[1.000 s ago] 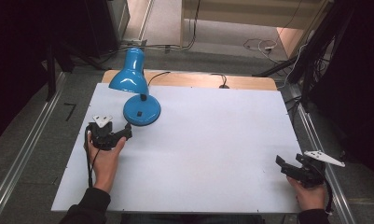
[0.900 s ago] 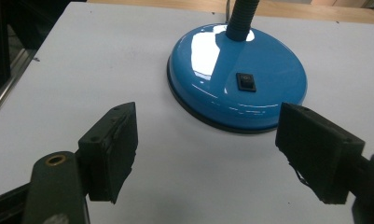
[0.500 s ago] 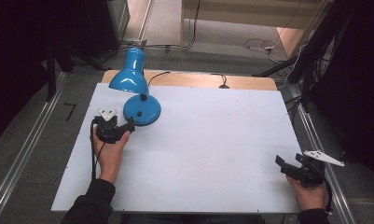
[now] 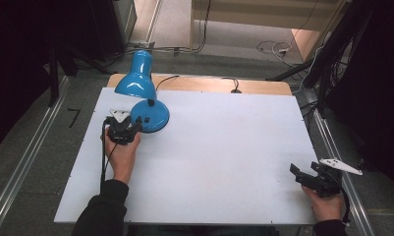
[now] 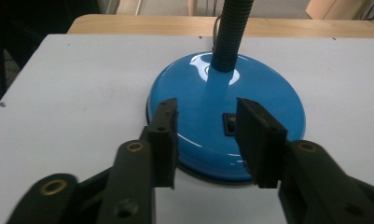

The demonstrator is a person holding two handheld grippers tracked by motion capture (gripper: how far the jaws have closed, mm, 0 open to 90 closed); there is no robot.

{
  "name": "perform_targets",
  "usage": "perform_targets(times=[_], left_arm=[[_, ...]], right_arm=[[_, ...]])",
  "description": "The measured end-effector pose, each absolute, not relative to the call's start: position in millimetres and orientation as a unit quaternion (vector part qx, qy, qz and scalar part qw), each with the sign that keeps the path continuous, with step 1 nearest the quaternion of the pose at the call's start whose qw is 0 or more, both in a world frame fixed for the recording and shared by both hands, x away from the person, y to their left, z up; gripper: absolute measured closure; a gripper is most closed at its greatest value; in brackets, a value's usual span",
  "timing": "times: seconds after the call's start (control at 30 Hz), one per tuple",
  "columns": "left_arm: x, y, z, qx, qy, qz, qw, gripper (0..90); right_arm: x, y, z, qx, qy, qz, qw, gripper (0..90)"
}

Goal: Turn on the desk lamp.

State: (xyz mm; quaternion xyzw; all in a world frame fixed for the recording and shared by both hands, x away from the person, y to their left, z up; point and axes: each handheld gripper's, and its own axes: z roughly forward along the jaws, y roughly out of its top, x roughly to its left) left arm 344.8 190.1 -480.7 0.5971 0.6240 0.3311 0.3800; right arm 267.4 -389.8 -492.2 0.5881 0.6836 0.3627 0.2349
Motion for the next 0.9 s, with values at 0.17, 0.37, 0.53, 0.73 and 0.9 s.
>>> perform_targets(times=[0.17, 0.37, 0.53, 0.73, 0.9], left_arm=[[354.7, 187.8, -487.4, 0.603, 0.626, 0.313, 0.383, 76.5], [362.4, 184.6, -491.0, 0.609, 0.624, 0.301, 0.387, 90.0], [367.1, 182.3, -493.5, 0.611, 0.624, 0.294, 0.388, 90.0], [370.2, 182.0, -492.4, 0.608, 0.626, 0.293, 0.392, 90.0], [371.5, 182.5, -494.0, 0.607, 0.628, 0.294, 0.388, 90.0]], right_arm=[[267.9, -389.7, -492.6, 0.584, 0.686, 0.363, 0.237, 13.2], [268.3, -390.1, -493.1, 0.588, 0.685, 0.361, 0.235, 13.2], [268.6, -389.5, -493.3, 0.585, 0.687, 0.362, 0.235, 13.2], [268.7, -390.0, -493.3, 0.586, 0.686, 0.362, 0.235, 13.2], [268.7, -389.8, -493.3, 0.586, 0.686, 0.362, 0.235, 13.2]])
